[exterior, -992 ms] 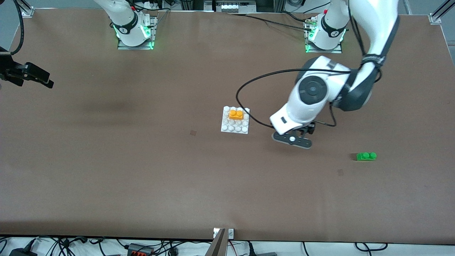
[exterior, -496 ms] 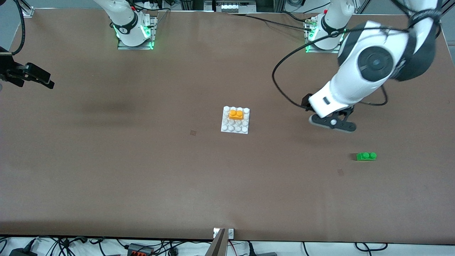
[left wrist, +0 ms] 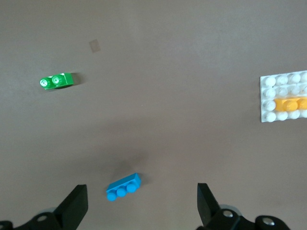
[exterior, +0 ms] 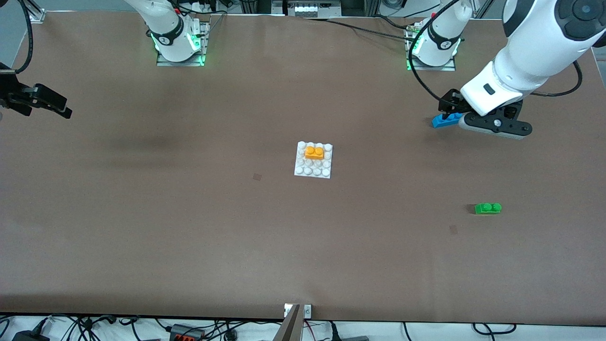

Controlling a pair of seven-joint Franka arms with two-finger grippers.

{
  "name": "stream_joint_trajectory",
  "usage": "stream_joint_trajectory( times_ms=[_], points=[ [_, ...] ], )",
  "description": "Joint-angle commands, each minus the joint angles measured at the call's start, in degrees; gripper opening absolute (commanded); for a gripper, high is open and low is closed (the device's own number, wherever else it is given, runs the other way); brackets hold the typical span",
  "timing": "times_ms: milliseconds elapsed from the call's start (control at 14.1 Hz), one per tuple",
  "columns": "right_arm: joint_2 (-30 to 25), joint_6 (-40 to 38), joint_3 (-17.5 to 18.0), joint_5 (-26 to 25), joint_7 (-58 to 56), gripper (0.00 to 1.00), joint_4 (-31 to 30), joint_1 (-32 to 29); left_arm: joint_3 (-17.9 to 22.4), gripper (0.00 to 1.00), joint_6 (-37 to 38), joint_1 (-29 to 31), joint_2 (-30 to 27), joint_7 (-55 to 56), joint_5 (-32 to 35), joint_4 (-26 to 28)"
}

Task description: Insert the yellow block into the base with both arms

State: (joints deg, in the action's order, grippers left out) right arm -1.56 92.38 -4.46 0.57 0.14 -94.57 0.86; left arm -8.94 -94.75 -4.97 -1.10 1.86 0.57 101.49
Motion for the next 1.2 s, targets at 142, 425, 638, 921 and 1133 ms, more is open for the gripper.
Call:
stream_joint_trajectory(
  times_ms=[142, 425, 638, 921, 1133],
  points=[
    [-0.3, 0.3, -0.4, 0.6, 0.8, 1.00, 0.3, 0.3, 1.9, 1.00, 3.9, -0.6, 0.2, -5.1, -1.5, -1.4],
    [0.1, 0.3, -0.4, 0.7, 0.8, 1.00, 0.4, 0.3, 2.8, 1.00, 4.3, -1.1, 2.1, -4.9, -1.5, -5.4],
    [0.1, 0.2, -0.4, 0.7, 0.8, 1.00, 0.4, 0.3, 2.9, 1.00, 4.3, -1.1, 2.0, -0.3, -1.4, -5.6],
    [0.1, 0.2, -0.4, 0.7, 0.8, 1.00, 0.4, 0.3, 4.5, 1.00, 4.2, -1.0, 1.9, -0.6, -2.8, -6.7],
    [0.1, 0.3, -0.4, 0.7, 0.8, 1.00, 0.4, 0.3, 9.3, 1.00, 3.7, -1.3, 2.7, -4.7, -5.5, -7.0]
  ],
)
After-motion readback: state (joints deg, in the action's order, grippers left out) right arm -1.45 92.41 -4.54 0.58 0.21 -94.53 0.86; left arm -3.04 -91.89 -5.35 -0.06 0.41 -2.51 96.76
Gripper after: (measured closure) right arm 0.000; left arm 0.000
